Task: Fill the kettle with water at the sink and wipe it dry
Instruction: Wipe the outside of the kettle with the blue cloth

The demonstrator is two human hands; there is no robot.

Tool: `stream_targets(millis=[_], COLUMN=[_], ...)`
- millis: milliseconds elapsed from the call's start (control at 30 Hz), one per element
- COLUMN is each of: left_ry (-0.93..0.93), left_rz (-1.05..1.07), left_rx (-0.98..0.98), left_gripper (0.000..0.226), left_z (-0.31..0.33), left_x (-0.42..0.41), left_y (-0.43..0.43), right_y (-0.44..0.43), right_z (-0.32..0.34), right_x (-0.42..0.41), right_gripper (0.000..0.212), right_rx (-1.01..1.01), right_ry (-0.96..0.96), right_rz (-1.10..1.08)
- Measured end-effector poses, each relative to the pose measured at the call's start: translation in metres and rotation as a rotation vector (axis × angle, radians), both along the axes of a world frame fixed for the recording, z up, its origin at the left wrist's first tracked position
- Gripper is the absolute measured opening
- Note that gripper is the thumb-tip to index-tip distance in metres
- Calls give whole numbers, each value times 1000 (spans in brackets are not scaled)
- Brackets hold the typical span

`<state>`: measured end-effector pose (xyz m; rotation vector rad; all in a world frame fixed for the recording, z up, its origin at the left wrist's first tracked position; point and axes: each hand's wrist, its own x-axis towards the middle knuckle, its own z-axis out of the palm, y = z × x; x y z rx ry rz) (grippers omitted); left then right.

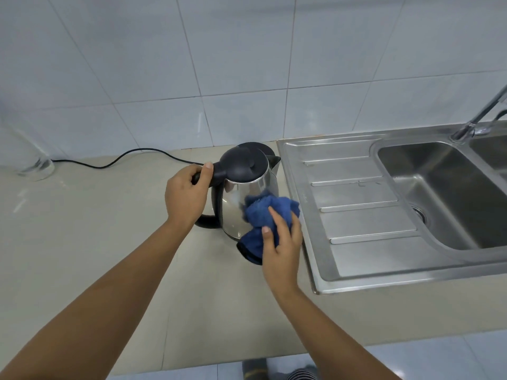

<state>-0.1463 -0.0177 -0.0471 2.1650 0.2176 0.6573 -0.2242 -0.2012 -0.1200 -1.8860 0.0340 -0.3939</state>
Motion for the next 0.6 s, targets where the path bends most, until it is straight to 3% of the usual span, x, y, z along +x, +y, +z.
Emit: stream_targets(millis=[167, 333, 400, 500, 600], left_ry=[-11, -2, 11, 18, 9], left_rz=[9, -31, -38, -44, -52], left_rx=[-22, -27, -26, -21, -14], left_gripper=[42, 42, 44, 43, 43], left_z=[0, 3, 4, 4, 2], left_x=[5, 11, 15, 19, 21], left_y=[-3, 4, 9, 14, 16], right_y=[20, 12, -1, -16, -16], right_z=[1, 25, 24, 10, -4], right_x=[-8, 20, 35, 54, 51], right_gripper=[34, 35, 36, 33, 37], right_rx=[-206, -20, 105, 279, 313], right_ry=[-126, -157, -81, 195, 371], right_rz=[41, -23, -1, 2, -1])
